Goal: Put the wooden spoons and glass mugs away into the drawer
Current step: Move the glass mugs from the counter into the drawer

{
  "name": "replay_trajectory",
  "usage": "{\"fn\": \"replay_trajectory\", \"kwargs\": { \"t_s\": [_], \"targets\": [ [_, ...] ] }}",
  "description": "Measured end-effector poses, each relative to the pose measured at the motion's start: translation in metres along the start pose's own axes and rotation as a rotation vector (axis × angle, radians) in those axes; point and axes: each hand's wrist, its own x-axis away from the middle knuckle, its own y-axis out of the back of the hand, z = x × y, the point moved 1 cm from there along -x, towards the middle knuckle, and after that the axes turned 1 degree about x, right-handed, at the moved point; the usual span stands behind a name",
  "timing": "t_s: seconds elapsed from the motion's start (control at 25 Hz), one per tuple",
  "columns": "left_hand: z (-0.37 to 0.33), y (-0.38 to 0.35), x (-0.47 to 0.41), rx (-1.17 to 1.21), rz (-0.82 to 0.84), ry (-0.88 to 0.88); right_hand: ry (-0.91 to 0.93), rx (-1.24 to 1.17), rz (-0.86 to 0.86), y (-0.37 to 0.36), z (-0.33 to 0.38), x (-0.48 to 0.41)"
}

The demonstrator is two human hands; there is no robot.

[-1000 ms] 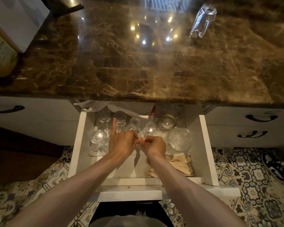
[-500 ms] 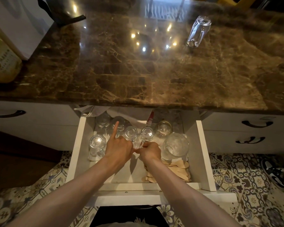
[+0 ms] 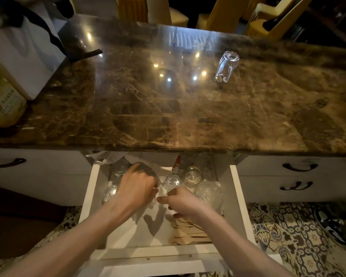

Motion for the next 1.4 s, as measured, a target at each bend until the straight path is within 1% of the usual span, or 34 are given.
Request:
{"fn": "replay_trajectory", "kwargs": {
  "t_s": [0.08,0.16,0.2,0.28,0.4,0.48,0.56,0.64,0.76,0.84,1.16,1.4],
  "targets": [
    [0.003,0.023,-0.005,0.139,-0.050,-0.037,0.119,0.110,0.007,0.019,0.015,0.016],
    [0.007,0.049,-0.010,0.292,-0.150,-0.075,0.230,0.104,-0.028,0.042,0.030,0.029],
    [0.010,0.061,-0.014,0.329,-0.207,-0.085,0.278,0.089,-0.069,0.055,0.036,0.033],
    [0.018,0.083,-0.023,0.354,-0.313,-0.083,0.348,0.031,-0.196,0.081,0.046,0.036],
    [0.029,0.102,-0.038,0.370,-0.435,-0.047,0.472,-0.147,-0.426,0.113,0.063,0.032],
    [0.038,0.107,-0.050,0.385,-0.483,-0.008,0.555,-0.273,-0.593,0.133,0.074,0.029],
    [0.048,0.108,-0.064,0.351,-0.525,0.042,0.605,-0.373,-0.725,0.151,0.084,0.026],
    [0.055,0.102,-0.077,0.280,-0.499,0.109,0.639,-0.425,-0.819,0.169,0.094,0.021],
    [0.060,0.083,-0.091,0.212,-0.351,0.244,0.635,-0.453,-0.914,0.192,0.108,0.009],
    [0.060,0.071,-0.096,0.196,-0.299,0.304,0.597,-0.493,-0.945,0.206,0.115,-0.004],
    [0.059,0.068,-0.105,0.206,-0.318,0.348,0.460,-0.576,-0.991,0.245,0.137,-0.052],
    [0.064,0.062,-0.111,0.198,-0.368,0.349,0.395,-0.489,-1.011,0.264,0.139,-0.073]
  ]
}}
